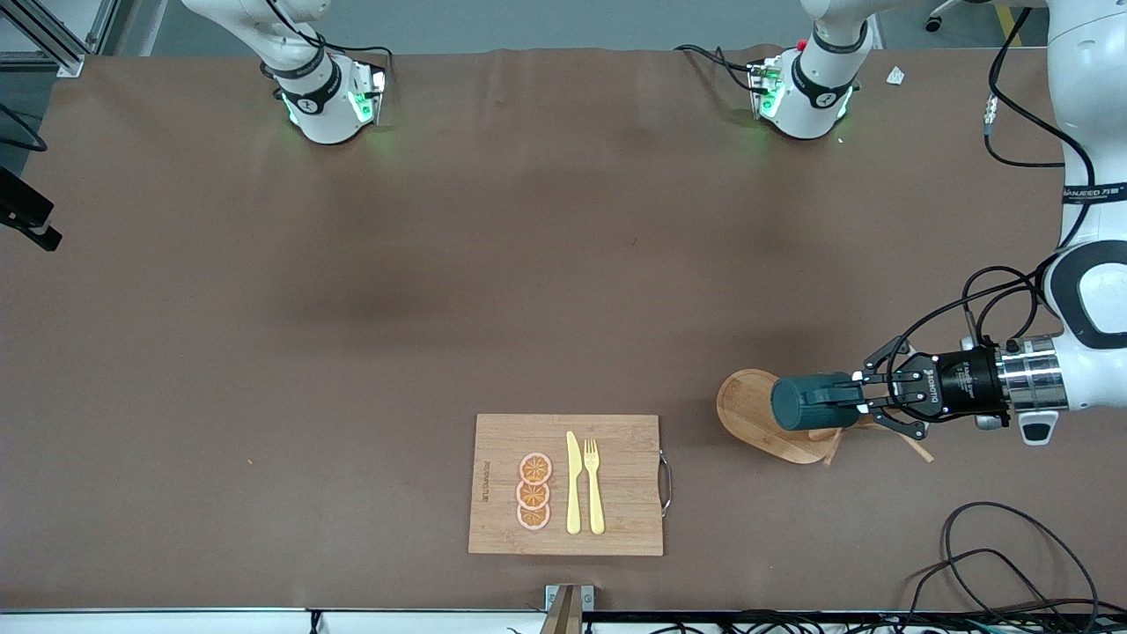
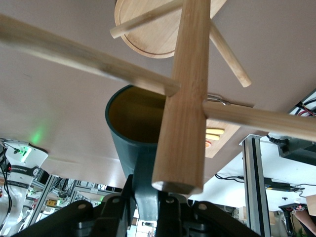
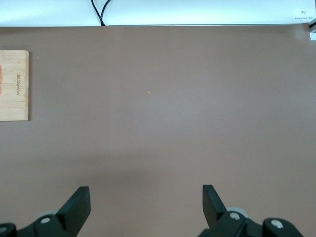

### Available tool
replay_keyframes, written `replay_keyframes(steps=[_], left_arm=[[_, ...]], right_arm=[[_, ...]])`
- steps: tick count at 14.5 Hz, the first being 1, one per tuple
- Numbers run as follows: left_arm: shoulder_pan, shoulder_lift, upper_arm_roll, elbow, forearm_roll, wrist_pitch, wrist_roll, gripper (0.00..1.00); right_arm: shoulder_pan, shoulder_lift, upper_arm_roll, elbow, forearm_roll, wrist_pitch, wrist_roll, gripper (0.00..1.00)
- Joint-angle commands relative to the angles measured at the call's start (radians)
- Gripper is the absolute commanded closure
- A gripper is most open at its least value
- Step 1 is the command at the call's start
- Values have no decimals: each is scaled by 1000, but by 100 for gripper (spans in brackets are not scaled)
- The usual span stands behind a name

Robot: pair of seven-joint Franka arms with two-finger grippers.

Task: Pass cup and hang on rack
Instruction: 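Lower the mug handle onto a rack peg with the left gripper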

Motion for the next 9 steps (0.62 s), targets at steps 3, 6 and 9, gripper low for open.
replay_keyframes(steps=[3,6,9], left_arm=[[-2,-9,-2,23,28,1,-34,99],[1,-11,-2,30,28,1,-32,98],[5,-6,-2,30,28,1,-29,98]], right_arm=[[-4,1,6,3,47,-16,1,0],[-8,9,4,3,56,-16,0,0],[-7,12,4,3,42,-17,-4,0]])
